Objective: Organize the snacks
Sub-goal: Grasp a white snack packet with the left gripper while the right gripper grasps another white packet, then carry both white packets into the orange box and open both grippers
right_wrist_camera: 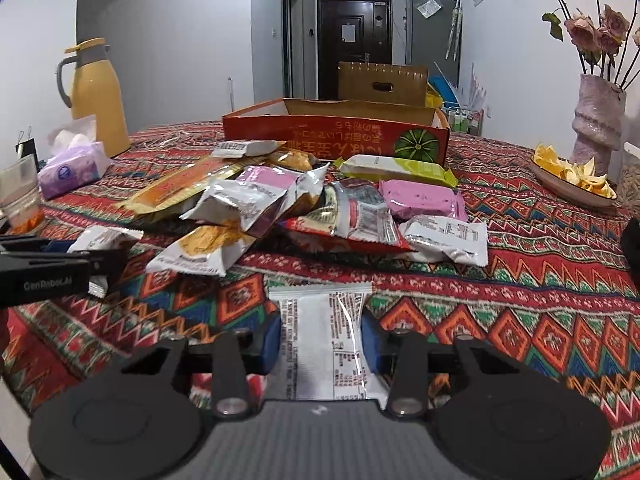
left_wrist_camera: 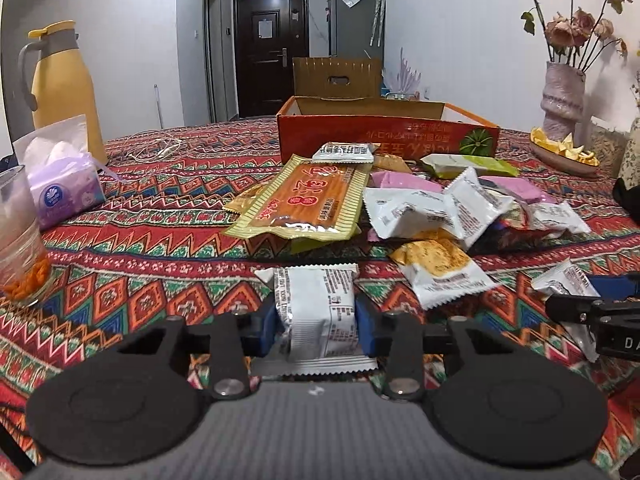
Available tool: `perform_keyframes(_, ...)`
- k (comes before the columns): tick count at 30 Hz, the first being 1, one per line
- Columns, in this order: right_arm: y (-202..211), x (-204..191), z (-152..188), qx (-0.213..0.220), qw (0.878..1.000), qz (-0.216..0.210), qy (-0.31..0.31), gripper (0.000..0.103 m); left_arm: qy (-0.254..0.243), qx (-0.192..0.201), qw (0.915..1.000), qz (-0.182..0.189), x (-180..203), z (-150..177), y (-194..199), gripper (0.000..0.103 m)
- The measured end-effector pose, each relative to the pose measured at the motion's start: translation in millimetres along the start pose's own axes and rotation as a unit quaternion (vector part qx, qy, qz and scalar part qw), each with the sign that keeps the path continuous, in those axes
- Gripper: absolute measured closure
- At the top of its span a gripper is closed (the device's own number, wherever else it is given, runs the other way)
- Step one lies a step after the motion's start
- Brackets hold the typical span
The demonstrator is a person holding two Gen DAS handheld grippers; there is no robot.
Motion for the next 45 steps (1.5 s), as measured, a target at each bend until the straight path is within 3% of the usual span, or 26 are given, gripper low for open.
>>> perform_keyframes(8,47,3,10,0.024,1.000,0.001,-0.008,0.064,0.009,0.030,0.9992,0.023,5,1,54,0.065)
perform_keyframes(15,57,12,-3,0.049,0.998,-0.012,-0.028,0.064,0.017,0.049,0.9978,0.042,7,-23,58,0.064)
perform_keyframes(18,64,20,-22,0.072,0.997,-0.022,-0.033,0.064,0.018,0.063,0.9967,0.048,5,-47,54,0.064)
perform_keyframes(21,67,35,-50,0.098,0.994,-0.030,-0.034,0.064,0.011,0.081,0.9950,0.057,1,-91,44,0.064)
perform_keyframes(25,66,57,-103,0.126,0.991,-0.030,-0.018,0.064,0.010,0.081,0.9951,0.055,-4,-143,21,0.064)
perform_keyframes(29,52,83,-159,0.136,0.989,-0.049,-0.015,0.064,0.016,0.107,0.9915,0.073,-12,-200,-5,0.064)
perform_keyframes(35,-14,116,-239,0.139,0.988,-0.063,-0.033,0.064,0.013,0.113,0.9917,0.061,-12,-277,-84,0.064)
perform_keyframes(39,-88,136,-287,0.110,0.990,-0.064,-0.059,0.064,0.006,0.082,0.9952,0.053,-10,-311,-160,0.064)
perform_keyframes(45,-228,158,-321,0.029,0.995,-0.010,-0.090,0.064,0.000,0.004,0.9997,0.025,-9,-325,-282,0.064)
Point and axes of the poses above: each gripper's, at about its wrist camera, not at the fingertips, and y roughly against the way its jaws point, x to its right, z to its underside, the point moved 2 cm from there along -y, roughly the way its jaws point
